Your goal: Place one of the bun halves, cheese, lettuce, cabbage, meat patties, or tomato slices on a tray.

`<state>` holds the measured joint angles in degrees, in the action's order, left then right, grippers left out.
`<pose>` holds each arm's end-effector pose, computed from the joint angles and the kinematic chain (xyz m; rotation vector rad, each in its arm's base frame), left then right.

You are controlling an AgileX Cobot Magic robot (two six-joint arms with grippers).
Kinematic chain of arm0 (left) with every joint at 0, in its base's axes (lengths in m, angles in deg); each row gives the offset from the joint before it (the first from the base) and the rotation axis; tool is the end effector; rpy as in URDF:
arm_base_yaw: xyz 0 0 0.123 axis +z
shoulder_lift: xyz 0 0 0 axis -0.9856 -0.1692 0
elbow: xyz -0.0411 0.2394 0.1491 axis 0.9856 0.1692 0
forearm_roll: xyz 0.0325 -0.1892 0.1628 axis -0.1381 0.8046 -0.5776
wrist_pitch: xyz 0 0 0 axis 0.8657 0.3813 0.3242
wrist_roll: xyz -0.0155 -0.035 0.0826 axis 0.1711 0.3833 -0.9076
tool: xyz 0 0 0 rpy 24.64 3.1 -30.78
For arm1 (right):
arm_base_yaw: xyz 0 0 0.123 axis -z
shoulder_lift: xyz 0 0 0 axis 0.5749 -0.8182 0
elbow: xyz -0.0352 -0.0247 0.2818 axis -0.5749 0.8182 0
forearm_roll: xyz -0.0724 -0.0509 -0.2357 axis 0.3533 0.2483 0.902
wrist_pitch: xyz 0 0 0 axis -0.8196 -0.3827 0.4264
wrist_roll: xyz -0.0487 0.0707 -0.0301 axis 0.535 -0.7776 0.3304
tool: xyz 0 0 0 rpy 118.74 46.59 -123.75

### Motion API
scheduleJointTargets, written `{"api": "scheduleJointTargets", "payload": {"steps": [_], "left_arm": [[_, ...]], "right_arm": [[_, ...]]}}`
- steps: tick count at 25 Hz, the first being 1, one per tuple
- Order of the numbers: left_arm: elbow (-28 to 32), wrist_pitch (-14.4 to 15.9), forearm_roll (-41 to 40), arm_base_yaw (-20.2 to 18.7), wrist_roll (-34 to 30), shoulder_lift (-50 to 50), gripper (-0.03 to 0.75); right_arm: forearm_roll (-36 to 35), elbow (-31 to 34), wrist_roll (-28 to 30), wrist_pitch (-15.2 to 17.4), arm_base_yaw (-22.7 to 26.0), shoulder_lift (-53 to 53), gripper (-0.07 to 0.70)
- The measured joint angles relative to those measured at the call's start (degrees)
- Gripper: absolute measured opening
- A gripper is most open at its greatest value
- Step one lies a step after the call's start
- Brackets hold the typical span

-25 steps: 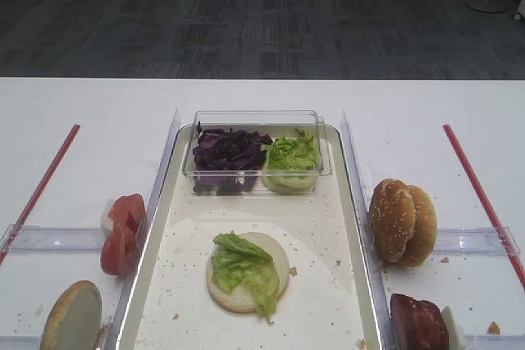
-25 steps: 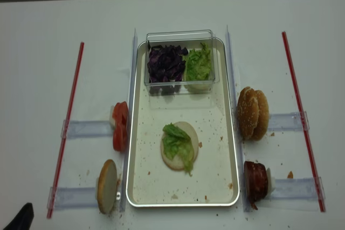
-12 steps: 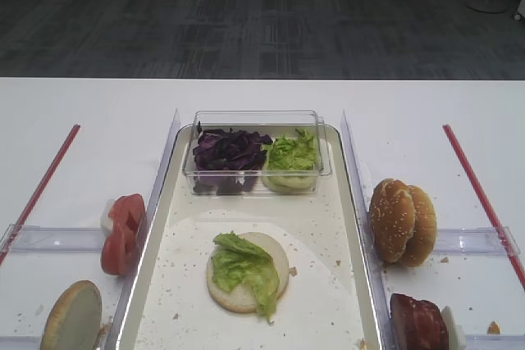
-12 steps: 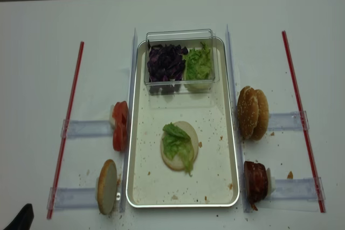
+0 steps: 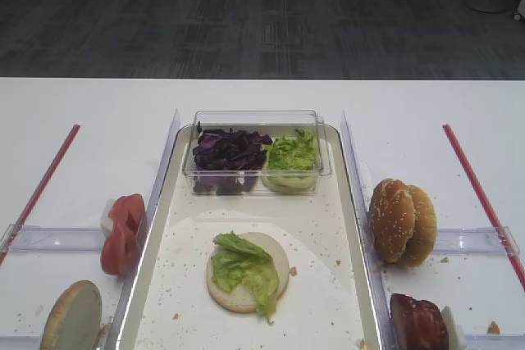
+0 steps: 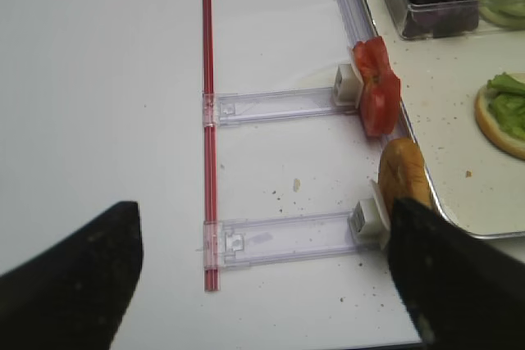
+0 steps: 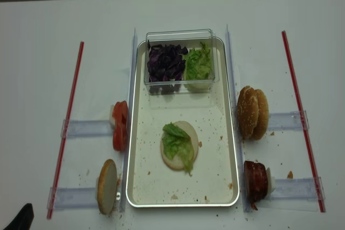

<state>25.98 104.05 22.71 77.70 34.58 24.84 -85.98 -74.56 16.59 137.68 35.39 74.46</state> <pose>-0.0124 0.0016 0.2643 -0.0014 2.1628 -0.0368 -0.0083 0.0074 0.2665 -0.0718 2.1137 0.0649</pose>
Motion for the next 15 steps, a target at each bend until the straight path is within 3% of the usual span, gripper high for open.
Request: {"api": "scheduleJointTargets", "payload": {"steps": [15], "left_arm": [[0.00, 0.00, 0.00, 0.00, 0.00, 0.00, 0.564]], "right_arm": [[0.00, 0.00, -0.04, 0.00, 0.00, 0.00, 0.542]]}}
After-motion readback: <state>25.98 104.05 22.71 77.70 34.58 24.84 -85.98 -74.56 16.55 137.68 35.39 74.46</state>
